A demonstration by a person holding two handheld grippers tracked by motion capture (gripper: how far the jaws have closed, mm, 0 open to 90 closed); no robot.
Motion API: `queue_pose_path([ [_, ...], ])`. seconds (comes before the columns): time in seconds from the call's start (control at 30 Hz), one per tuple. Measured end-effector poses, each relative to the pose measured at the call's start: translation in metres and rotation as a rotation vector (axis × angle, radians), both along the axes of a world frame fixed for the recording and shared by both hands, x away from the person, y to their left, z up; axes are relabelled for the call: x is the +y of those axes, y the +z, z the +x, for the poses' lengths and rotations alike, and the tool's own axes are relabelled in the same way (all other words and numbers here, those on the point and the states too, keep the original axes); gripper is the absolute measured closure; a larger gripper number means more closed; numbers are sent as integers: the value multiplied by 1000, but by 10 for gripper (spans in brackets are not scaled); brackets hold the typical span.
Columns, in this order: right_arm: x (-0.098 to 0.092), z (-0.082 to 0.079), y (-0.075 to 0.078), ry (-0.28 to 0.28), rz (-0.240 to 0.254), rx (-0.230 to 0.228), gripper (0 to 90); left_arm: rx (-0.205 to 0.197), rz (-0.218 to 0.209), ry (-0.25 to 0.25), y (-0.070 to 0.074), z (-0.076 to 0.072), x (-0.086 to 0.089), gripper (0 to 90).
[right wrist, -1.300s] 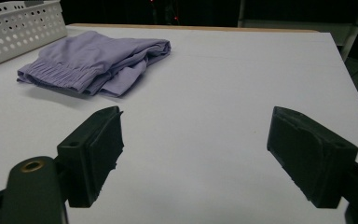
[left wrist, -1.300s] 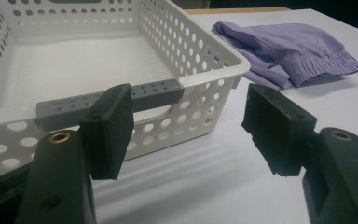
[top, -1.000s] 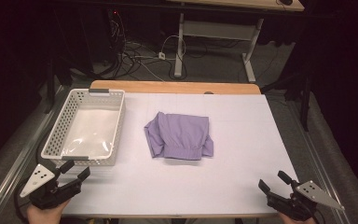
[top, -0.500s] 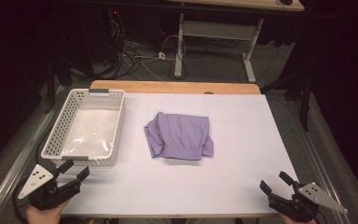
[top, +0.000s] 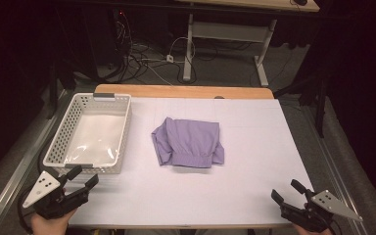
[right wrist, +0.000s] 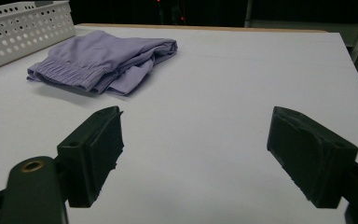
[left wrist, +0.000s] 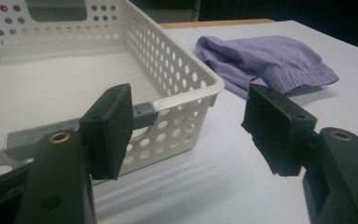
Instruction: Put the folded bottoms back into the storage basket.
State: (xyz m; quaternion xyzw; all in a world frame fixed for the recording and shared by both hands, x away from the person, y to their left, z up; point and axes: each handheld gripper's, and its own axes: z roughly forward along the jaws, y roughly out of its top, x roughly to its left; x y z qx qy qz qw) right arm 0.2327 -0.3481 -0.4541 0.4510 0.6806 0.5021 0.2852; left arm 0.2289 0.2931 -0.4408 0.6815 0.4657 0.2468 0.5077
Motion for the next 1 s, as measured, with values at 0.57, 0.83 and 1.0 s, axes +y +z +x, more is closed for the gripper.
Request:
queue_pose_path([
  [0.57,0,-1,0,-9,5,1,187,-22,-6,-33,14,3,-14,322],
  [0.83,0,0,0,-7,1,2,187,-46,32,-80,24,8,-28,322],
  [1.0,0,0,0,-5,3,1,187,-48,24,-101,27,12,-34,323],
])
